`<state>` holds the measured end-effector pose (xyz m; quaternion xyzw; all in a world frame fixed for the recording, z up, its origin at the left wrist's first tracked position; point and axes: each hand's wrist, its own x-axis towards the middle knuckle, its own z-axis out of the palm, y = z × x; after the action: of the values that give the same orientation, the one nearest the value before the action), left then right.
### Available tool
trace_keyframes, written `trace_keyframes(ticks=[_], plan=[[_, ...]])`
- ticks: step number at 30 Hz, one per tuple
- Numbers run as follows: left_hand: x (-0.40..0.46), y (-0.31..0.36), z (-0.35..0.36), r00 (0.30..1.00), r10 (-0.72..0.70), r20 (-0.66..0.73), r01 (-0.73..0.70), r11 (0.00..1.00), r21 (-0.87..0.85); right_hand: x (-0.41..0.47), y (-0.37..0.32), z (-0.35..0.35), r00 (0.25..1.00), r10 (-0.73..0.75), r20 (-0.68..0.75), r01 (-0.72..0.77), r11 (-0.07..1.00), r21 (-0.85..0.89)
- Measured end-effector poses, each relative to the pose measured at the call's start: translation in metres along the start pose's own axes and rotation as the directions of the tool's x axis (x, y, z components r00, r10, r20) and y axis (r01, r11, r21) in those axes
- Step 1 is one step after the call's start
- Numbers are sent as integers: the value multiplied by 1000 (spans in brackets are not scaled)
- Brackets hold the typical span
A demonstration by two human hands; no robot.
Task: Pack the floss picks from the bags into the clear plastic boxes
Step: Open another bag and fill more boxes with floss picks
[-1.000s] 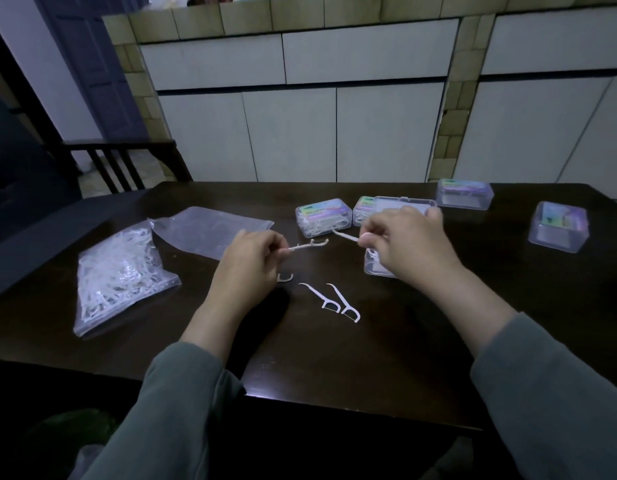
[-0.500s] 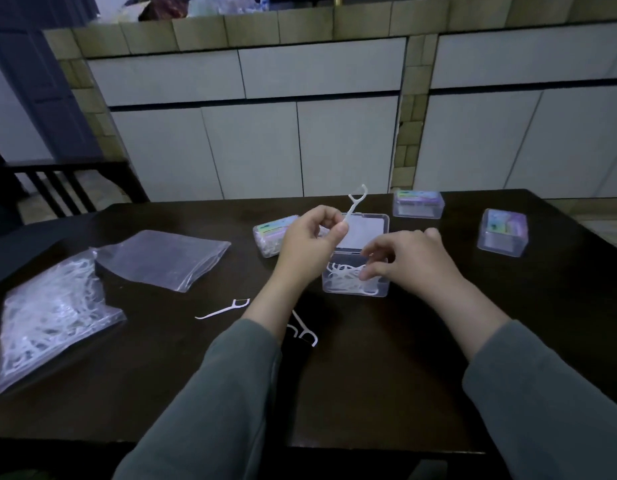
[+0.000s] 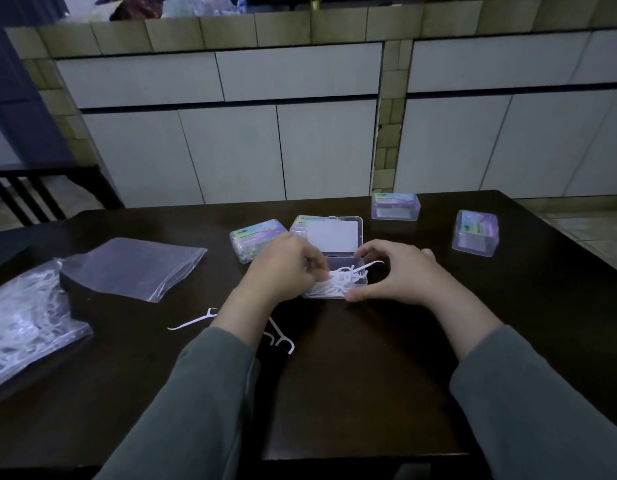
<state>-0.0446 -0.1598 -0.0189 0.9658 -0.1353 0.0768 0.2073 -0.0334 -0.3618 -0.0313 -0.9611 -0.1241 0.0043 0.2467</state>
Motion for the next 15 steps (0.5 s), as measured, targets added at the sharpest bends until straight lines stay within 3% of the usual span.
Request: trace_keyframes(ticks=[3,7,15], plan=[[-3,0,-4,999,14,35,-16,998,66,2,1,1,1000,-10,6,10,1000,27],[1,14,7,993,85,-78,-85,996,4,3,-2,6,999,-45,9,44,998,48],[18,24,21,1000,2,17,-2,1000,-1,3,-2,8,998,-68,-2,69,996,50]])
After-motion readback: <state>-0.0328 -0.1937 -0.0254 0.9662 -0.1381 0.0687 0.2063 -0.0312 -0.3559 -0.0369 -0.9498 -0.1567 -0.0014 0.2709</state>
